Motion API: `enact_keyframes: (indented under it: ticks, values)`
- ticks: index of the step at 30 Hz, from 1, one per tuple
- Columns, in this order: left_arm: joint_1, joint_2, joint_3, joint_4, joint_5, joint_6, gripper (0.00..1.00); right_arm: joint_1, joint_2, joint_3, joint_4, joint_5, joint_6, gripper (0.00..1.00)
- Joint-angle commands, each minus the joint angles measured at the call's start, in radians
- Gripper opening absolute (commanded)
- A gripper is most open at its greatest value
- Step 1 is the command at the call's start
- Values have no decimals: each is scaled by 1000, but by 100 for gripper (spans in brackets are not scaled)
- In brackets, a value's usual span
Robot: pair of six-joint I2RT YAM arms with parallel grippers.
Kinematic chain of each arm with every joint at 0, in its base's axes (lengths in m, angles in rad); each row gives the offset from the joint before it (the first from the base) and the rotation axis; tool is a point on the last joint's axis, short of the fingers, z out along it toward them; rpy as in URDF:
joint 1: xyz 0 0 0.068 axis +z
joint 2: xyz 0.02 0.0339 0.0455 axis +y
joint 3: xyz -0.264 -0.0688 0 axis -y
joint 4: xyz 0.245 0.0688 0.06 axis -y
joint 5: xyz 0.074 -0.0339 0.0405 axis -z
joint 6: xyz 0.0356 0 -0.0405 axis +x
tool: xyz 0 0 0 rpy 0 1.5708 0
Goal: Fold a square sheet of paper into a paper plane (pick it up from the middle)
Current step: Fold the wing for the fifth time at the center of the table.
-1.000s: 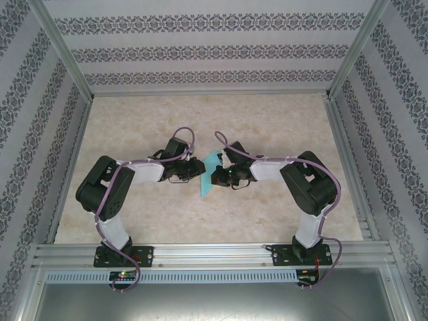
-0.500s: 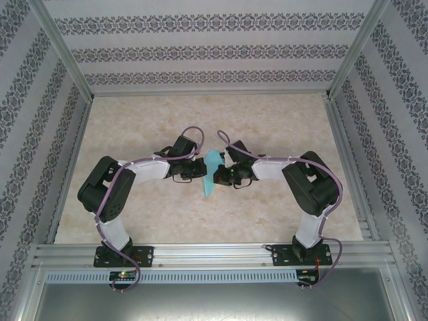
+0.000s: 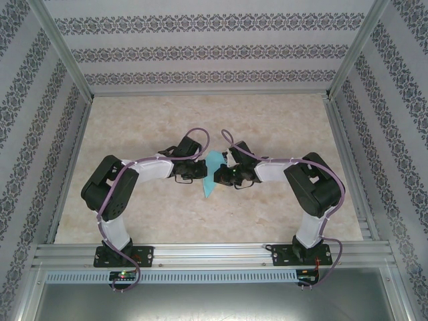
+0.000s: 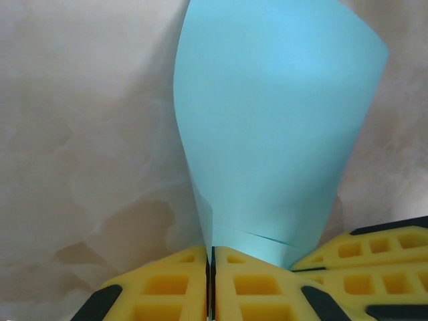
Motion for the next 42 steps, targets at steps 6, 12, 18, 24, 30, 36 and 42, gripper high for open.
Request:
enact_keyframes:
  ticks: [6,12,18,24,30,36,42]
  values:
    - [-17,7,23,-41,-30,43,12,1,-8,5,10,3,7,8]
    - [-20,-12,27,-41,-18,42,13,-4,8,32,-88,66,-43,8]
    - [-23,-22,47,-41,18,33,15,-5,41,41,-101,73,-60,7]
    - [-25,-49,48,-44,44,27,21,-5,45,42,-124,86,-75,6]
    - [-25,-80,46,-79,33,33,27,-7,46,39,-127,90,-81,5]
    - [-25,-110,24,-89,19,34,30,-13,39,35,-126,87,-82,5]
    - [-26,-90,23,-86,33,33,23,-15,31,33,-126,81,-81,5]
